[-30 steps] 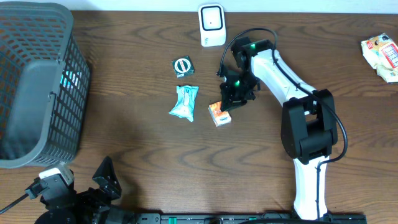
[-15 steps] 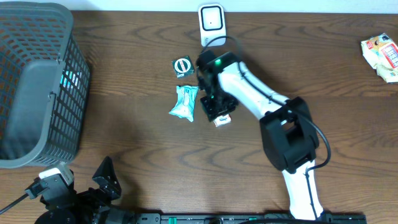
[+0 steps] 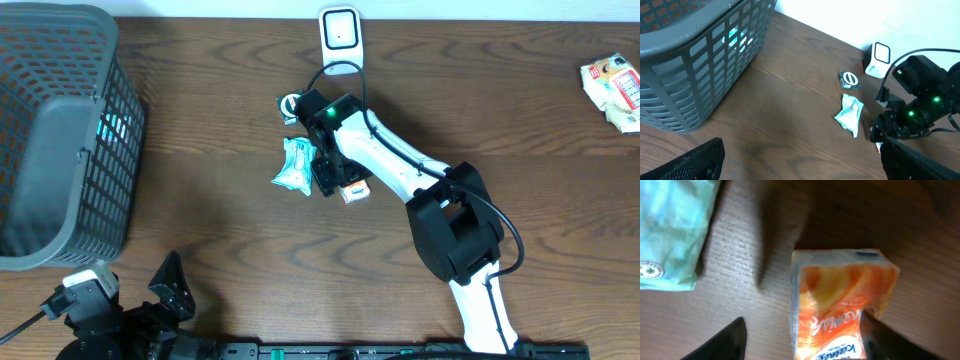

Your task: Scan the item barcode

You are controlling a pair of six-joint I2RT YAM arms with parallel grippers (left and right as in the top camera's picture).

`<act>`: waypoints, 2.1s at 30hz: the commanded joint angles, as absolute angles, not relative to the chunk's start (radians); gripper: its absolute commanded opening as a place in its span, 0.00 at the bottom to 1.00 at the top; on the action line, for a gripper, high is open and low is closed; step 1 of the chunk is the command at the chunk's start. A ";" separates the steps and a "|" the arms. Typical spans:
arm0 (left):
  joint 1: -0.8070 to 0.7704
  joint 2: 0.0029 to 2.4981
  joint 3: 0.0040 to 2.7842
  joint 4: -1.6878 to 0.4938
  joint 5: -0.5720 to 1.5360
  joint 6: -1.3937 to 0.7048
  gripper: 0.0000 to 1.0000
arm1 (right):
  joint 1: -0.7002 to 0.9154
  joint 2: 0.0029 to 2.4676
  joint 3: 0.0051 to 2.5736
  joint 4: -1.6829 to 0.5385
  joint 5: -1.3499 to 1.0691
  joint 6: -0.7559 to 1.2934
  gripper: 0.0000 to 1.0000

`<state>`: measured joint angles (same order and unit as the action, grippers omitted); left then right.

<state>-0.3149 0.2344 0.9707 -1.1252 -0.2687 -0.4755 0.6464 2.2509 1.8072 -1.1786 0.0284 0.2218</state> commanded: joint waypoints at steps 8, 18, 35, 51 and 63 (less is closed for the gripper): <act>-0.311 0.233 0.966 -1.124 -0.286 -0.485 0.98 | 0.649 2.227 1.829 -1.170 0.054 0.240 0.94; -0.311 0.233 0.966 -1.124 -0.286 -0.485 0.98 | 0.649 2.227 1.829 -1.145 0.112 0.240 0.91; -0.311 0.233 0.966 -1.124 -0.286 -0.485 0.98 | 0.690 2.227 1.829 -1.173 0.260 0.322 0.74; -0.311 0.233 0.966 -1.124 -0.286 -0.485 0.98 | 0.764 2.227 1.689 -1.092 0.442 0.363 0.54; -0.311 0.233 0.966 -1.124 -0.286 -0.485 0.98 | 0.759 2.225 1.652 -1.058 0.379 0.362 0.09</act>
